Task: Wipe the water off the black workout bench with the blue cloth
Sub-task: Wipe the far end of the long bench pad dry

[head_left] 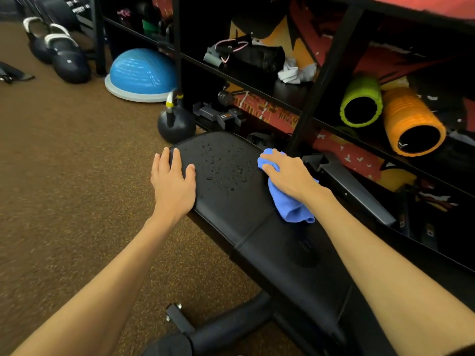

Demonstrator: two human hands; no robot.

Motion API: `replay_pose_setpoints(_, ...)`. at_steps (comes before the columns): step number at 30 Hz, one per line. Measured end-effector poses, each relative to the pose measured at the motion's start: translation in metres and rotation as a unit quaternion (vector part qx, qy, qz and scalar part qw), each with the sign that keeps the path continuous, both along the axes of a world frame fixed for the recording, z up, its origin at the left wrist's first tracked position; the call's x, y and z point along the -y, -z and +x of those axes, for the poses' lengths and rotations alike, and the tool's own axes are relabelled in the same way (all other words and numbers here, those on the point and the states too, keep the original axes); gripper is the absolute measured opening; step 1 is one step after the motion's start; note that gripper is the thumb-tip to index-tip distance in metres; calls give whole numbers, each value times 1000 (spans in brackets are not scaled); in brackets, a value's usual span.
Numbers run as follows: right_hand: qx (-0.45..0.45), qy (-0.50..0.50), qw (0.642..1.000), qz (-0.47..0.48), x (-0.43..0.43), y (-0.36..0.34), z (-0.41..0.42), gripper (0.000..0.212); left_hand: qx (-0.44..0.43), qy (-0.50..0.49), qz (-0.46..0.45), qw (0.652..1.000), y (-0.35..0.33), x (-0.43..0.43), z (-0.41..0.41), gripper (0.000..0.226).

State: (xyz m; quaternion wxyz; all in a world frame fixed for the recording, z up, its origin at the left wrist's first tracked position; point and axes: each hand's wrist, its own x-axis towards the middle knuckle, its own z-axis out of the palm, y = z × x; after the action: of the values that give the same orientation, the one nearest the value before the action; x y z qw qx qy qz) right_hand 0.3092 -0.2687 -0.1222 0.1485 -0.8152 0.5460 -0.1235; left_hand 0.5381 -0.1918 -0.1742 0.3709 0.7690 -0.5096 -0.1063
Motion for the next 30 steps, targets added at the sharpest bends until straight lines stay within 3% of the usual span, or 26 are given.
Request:
replay_pose_setpoints(5, -35, -74, 997, -4, -32, -11, -28, 35, -10, 6, -4, 1000, -1, -1, -2, 57)
replay_pose_setpoints(7, -14, -57, 998, -20, -29, -12, -36, 28, -9, 6, -4, 1000, -2, -2, -3, 57)
replay_pose_setpoints(11, -16, 49, 999, 7, 0, -10, -21, 44, -6, -1, -4, 1000, -2, -1, -3, 56)
replay_pose_setpoints(14, -12, 67, 998, 7, 21, -3, 2, 25, -10, -1, -6, 1000, -3, -1, -3, 56)
replay_pose_setpoints(19, -16, -10, 1000, -17, -6, 0, 36, 33, -17, 2, -5, 1000, -1, -3, -1, 57)
replay_pose_setpoints(25, 6, -86, 996, 0, -50, -2, 1, 42, -21, 11, 0, 1000, -3, -3, -2, 57)
replay_pose_setpoints(30, 22, 21, 999, -19, -19, -9, -22, 36, -18, 5, -8, 1000, -4, -1, -1, 57)
